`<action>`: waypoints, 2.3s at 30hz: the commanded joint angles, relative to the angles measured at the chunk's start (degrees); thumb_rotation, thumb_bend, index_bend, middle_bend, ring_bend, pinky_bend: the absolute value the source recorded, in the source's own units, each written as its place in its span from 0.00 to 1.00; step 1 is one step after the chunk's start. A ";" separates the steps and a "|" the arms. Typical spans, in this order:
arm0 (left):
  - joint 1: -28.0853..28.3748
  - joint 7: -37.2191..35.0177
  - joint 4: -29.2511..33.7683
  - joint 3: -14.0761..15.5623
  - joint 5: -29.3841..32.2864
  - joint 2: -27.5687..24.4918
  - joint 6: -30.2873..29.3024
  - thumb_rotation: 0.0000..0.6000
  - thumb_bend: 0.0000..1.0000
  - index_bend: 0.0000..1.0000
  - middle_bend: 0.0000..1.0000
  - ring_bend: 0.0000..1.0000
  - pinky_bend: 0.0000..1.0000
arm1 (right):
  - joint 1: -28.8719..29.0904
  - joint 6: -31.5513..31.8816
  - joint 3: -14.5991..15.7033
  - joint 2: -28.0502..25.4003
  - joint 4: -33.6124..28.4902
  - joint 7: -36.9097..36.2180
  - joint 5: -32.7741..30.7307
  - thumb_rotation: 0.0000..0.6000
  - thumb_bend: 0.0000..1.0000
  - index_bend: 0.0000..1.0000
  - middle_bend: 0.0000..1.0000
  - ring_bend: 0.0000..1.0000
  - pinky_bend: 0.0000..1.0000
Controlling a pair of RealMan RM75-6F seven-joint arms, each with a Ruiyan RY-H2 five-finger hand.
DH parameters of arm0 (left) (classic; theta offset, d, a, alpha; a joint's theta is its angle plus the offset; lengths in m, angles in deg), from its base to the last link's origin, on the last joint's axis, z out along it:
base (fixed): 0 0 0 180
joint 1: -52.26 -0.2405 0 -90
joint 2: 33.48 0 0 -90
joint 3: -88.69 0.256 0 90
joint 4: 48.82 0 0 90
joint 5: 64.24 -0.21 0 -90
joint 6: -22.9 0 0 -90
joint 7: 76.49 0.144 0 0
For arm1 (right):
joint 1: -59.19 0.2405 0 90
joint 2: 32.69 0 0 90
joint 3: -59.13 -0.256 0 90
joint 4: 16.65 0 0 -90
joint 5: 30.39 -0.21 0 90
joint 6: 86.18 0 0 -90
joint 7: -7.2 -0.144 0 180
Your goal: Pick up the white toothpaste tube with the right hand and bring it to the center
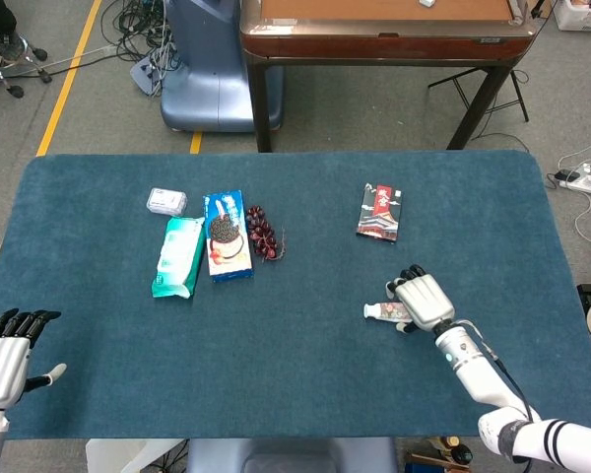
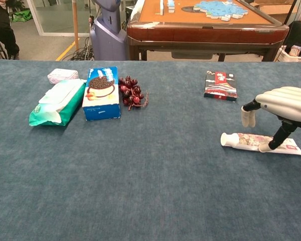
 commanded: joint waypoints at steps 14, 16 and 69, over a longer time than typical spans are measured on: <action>-0.04 -2.14 -1.94 0.11 -0.27 0.75 0.25 1.00 0.05 0.24 0.27 0.22 0.11 | 1.17 1.28 0.64 3.96 2.17 5.85 -3.39 1.00 0.06 0.44 0.44 0.25 0.16; -0.04 -2.28 -2.09 0.09 -0.26 0.80 0.25 1.00 0.05 0.24 0.27 0.22 0.11 | 1.32 1.09 0.68 4.37 2.57 5.84 -3.72 1.00 0.08 0.45 0.45 0.25 0.16; 4.92 -2.03 0.29 -0.86 -5.12 -2.26 3.87 1.00 0.05 0.23 0.27 0.23 0.11 | 6.83 -7.44 1.46 -2.84 -2.15 2.71 -6.94 1.00 0.89 0.70 0.63 0.54 0.30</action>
